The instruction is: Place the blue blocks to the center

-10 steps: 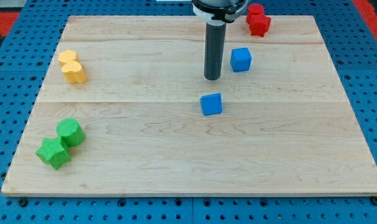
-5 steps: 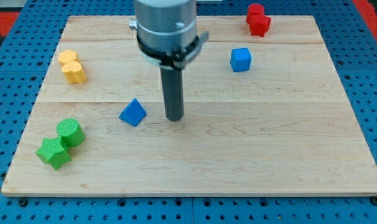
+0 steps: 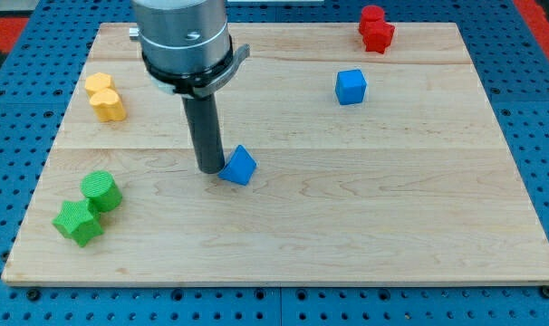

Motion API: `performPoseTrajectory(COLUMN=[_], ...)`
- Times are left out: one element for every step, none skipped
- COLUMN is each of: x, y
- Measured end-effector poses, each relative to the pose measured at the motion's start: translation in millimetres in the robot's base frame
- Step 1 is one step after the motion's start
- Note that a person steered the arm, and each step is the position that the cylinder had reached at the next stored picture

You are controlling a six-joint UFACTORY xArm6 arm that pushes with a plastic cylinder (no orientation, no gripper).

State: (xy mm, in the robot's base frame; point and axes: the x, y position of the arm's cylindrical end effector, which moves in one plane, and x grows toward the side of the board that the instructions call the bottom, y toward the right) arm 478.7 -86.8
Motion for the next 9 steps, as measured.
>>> performPoseTrajectory(x=[40.4, 77.3, 80.1, 14.3, -31.0, -41.1, -107.1, -151.8, -151.7], y=[8.9, -9.5, 9.3, 59.8, 79.6, 157.4, 231.5, 252.2, 152.3])
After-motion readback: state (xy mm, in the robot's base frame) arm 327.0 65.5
